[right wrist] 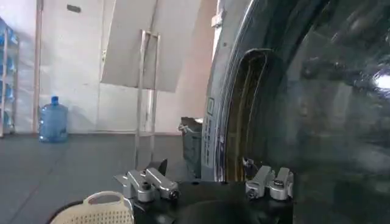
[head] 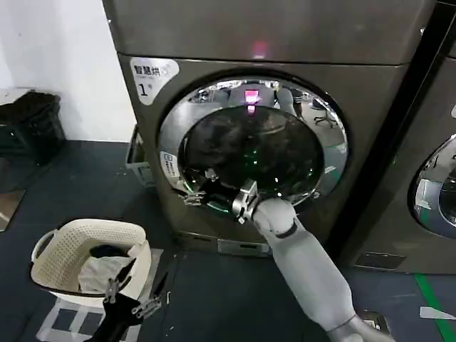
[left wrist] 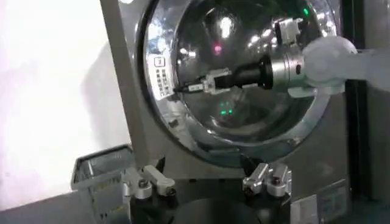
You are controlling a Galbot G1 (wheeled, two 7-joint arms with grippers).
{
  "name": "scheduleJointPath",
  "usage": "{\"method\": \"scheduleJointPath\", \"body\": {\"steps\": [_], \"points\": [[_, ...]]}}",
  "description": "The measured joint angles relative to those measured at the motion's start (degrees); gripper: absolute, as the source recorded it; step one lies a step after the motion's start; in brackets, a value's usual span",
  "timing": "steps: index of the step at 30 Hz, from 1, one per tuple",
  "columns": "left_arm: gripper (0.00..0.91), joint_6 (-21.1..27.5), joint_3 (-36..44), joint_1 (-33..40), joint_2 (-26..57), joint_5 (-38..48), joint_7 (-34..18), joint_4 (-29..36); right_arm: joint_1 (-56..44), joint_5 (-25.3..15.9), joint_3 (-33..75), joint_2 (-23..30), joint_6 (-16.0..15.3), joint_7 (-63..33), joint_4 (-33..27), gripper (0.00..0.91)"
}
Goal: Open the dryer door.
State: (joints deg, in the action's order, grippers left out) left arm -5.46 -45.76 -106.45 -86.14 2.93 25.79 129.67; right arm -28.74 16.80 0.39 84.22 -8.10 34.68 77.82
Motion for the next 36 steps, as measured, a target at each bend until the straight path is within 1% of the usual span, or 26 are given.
{"method": "scheduleJointPath", "body": {"steps": [7, 15, 17, 21, 25, 31, 32, 34, 36], "points": [[0.907, 0.17, -0.44, 0.37, 0.02, 0.49, 0.12, -0.14, 1.22, 0.27, -0.52, 1.01, -0.25, 0.87, -1.64, 0.907], [0.907, 1.58, -1.68, 0.88, 0.10, 2.35, 0.92, -0.17, 1.73, 1.71, -0.74, 0.49, -1.77, 2.69, -0.72, 0.907], [0.907, 1.51, -2.10, 1.17, 0.36, 3.22, 0.92, -0.57, 1.42, 1.70, -0.74, 0.08, -2.35, 3.33, -0.05, 0.907], [0.907, 1.86, -3.15, 2.06, 1.24, 5.32, 0.47, -1.59, 0.51, 2.65, -0.75, -0.82, -4.72, 5.74, 1.69, 0.907], [0.907, 3.43, -4.38, 3.44, 2.53, 6.63, -0.51, -2.79, -0.34, 2.91, -0.87, -1.77, -6.61, 8.58, 3.85, 0.907], [0.907, 5.67, -7.35, 5.84, 5.80, 10.51, 0.03, -4.61, -1.59, 2.96, -0.13, -2.61, -8.66, 12.19, 6.79, 0.907], [0.907, 6.11, -7.80, 6.23, 6.31, 10.75, 0.04, -4.85, -1.93, 3.08, 0.29, -2.70, -9.41, 13.21, 7.31, 0.907], [0.907, 7.15, -8.91, 7.40, 7.03, 10.77, -0.15, -5.62, -2.54, 3.07, 0.55, -3.04, -9.60, 15.27, 8.36, 0.907], [0.907, 7.45, -10.09, 8.62, 7.45, 11.20, 0.19, -6.44, -3.34, 2.74, 0.82, -3.68, -9.11, 17.85, 9.40, 0.907]]}}
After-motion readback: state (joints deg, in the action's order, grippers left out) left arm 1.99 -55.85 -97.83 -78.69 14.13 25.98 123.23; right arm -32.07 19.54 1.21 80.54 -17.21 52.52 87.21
